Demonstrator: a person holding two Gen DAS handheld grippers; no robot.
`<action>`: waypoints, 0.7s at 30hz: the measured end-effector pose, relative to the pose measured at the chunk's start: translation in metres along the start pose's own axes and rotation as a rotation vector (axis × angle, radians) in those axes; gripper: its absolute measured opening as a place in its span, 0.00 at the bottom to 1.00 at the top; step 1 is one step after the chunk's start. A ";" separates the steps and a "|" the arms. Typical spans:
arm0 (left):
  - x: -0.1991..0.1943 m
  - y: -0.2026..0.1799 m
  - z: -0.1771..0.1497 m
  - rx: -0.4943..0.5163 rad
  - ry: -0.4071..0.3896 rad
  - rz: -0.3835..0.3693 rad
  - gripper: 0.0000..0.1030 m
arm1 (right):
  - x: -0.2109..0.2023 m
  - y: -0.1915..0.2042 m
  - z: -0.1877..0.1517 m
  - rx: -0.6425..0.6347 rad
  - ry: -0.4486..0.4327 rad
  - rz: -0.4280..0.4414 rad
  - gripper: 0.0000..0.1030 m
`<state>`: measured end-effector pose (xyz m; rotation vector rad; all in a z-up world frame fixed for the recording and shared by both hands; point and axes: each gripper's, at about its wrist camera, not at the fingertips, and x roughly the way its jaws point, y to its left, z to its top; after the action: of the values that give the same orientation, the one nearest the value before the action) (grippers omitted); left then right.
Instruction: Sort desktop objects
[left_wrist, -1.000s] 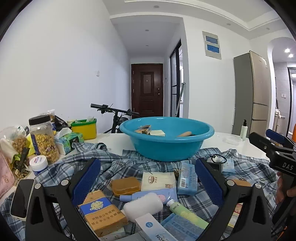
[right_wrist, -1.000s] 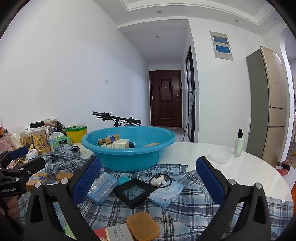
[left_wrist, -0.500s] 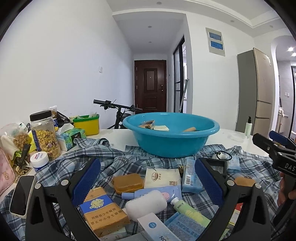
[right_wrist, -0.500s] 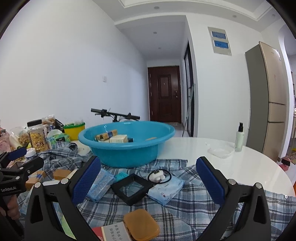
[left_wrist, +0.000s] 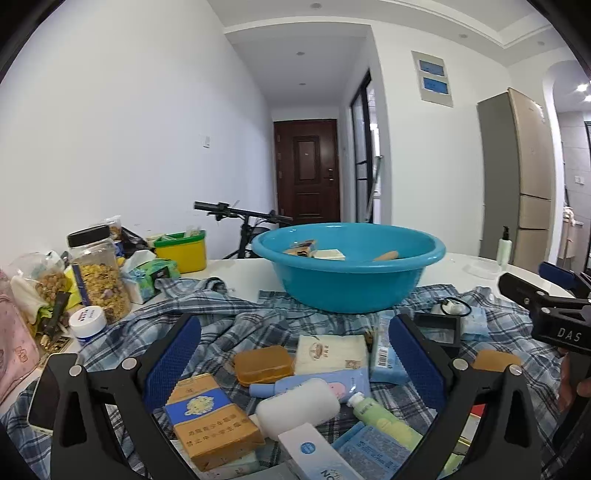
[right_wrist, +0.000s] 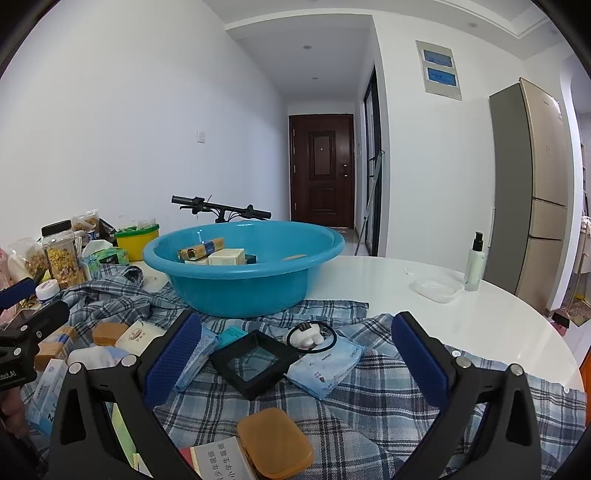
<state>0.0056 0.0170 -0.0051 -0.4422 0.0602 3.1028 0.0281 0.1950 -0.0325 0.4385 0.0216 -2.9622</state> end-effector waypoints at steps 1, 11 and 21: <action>0.000 0.001 0.000 -0.003 0.000 0.007 1.00 | 0.000 -0.001 0.000 0.006 0.001 -0.008 0.99; 0.000 0.000 -0.001 -0.002 0.002 0.011 1.00 | 0.001 -0.002 0.001 0.012 0.007 -0.031 1.00; 0.000 0.000 -0.001 -0.002 0.002 0.013 1.00 | 0.002 -0.002 0.001 0.014 0.007 -0.034 1.00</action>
<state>0.0056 0.0168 -0.0059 -0.4467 0.0601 3.1159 0.0260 0.1967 -0.0322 0.4543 0.0088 -2.9965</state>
